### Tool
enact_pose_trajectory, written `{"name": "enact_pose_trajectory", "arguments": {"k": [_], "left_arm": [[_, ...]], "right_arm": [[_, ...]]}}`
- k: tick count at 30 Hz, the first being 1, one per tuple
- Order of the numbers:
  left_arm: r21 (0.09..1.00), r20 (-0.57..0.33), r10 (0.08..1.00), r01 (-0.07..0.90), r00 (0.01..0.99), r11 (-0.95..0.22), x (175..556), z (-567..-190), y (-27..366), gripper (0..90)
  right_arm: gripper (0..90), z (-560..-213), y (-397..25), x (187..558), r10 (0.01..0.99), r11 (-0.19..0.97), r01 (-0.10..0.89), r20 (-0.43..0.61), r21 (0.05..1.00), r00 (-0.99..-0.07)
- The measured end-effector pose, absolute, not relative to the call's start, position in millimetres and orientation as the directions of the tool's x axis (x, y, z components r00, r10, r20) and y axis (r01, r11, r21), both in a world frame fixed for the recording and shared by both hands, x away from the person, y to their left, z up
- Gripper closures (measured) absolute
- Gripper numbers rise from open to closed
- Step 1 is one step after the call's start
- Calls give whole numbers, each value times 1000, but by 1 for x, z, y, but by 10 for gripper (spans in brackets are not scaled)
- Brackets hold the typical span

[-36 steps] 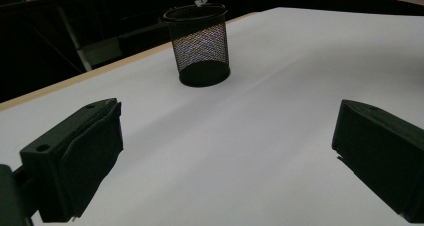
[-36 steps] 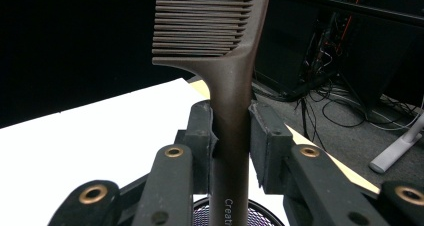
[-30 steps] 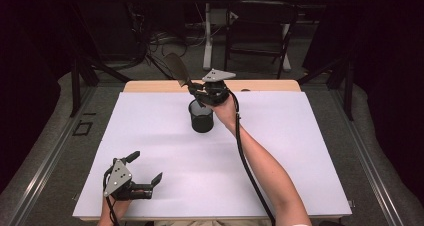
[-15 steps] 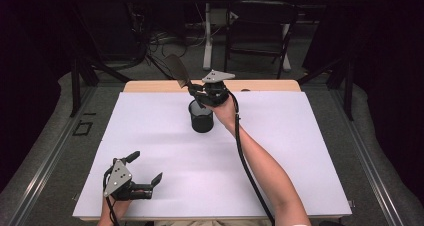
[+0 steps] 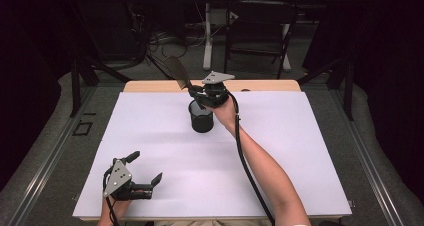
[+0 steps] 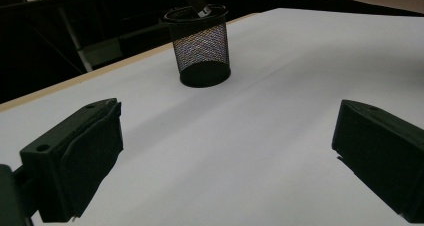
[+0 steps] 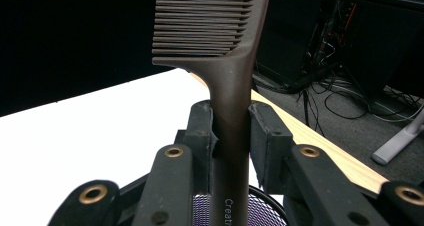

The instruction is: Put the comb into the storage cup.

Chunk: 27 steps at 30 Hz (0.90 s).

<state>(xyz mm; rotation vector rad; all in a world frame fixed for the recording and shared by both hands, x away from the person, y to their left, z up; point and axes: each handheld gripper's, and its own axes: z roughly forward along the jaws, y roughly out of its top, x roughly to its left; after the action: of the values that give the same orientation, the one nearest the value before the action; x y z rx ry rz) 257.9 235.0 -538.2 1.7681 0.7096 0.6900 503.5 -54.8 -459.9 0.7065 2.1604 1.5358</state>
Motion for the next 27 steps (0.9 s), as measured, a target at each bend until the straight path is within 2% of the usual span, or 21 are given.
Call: {"name": "enact_pose_trajectory", "arguments": {"k": [27], "left_arm": [[954,114,744,135,659,-266,258,-538,235,0]], "right_arm": [[726,-468,-54,503,597,305,185,-36,934,-802]]}}
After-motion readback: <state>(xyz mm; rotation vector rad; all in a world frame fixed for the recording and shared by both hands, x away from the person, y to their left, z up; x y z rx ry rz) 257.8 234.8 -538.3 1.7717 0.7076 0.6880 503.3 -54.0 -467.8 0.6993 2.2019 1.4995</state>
